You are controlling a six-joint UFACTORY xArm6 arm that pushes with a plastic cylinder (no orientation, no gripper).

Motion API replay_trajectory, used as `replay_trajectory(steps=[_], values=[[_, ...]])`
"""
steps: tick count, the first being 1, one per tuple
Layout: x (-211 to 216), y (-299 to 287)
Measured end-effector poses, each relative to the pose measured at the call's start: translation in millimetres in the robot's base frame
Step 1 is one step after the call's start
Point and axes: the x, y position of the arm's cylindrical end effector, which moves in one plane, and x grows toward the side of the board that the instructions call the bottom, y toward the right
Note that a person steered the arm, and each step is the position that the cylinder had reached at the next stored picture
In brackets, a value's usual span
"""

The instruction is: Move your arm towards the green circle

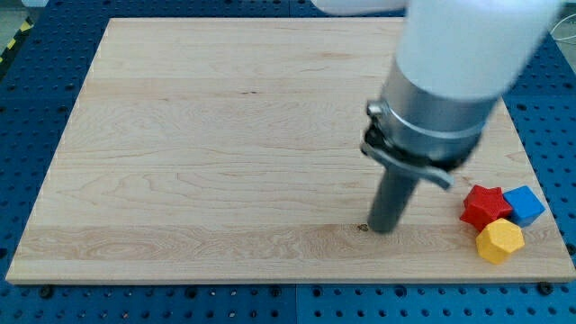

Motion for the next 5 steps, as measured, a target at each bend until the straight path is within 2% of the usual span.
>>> replay_trajectory(steps=[2, 3, 4, 5], values=[[-130.0, -5.5], [-175.6, 11.6], [-174.0, 73.3], [-167.9, 109.5]])
